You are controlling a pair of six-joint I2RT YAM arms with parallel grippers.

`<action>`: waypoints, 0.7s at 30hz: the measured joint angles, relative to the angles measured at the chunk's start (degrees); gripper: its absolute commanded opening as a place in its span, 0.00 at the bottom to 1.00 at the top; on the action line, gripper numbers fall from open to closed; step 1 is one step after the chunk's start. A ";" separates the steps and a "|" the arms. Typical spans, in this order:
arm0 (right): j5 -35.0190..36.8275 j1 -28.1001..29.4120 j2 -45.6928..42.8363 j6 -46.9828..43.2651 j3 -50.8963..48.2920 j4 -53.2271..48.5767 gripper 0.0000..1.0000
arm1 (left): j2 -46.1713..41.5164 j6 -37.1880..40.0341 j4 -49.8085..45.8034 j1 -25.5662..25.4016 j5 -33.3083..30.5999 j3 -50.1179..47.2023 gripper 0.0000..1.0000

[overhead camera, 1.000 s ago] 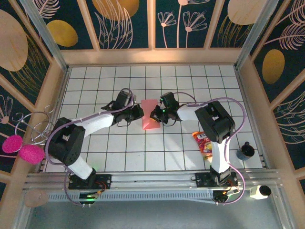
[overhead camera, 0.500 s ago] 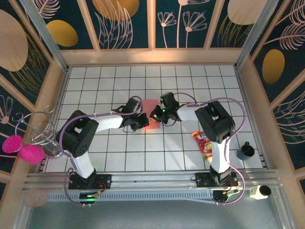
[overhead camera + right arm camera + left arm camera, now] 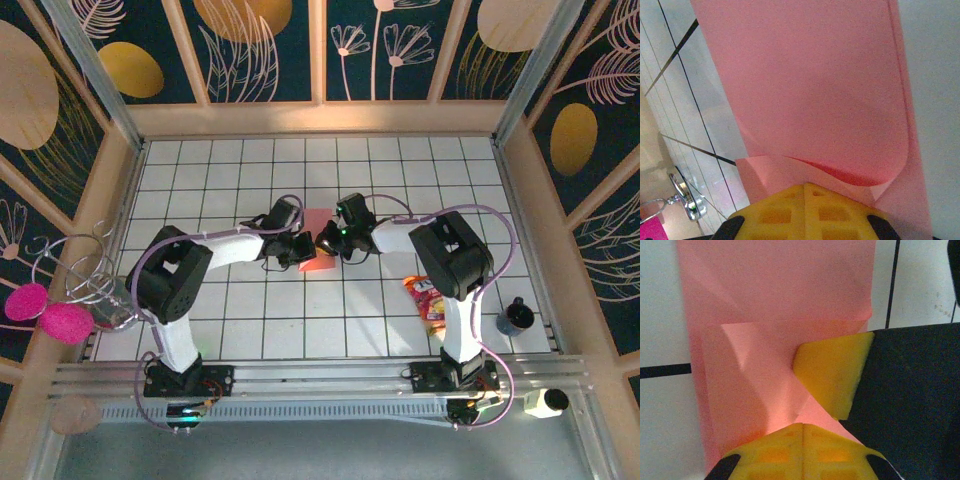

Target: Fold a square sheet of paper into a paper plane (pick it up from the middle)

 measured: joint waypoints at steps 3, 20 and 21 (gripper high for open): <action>0.00 0.00 0.00 0.00 0.00 0.00 0.00 | 0.59 0.94 -1.05 0.00 -0.44 0.63 0.03; -0.02 0.00 0.00 0.00 0.00 0.00 0.00 | 1.84 6.67 -6.23 -0.02 -0.81 2.67 0.00; -0.02 0.00 0.00 0.00 0.00 0.00 0.00 | 1.90 7.02 -6.49 -0.02 -0.94 2.80 0.00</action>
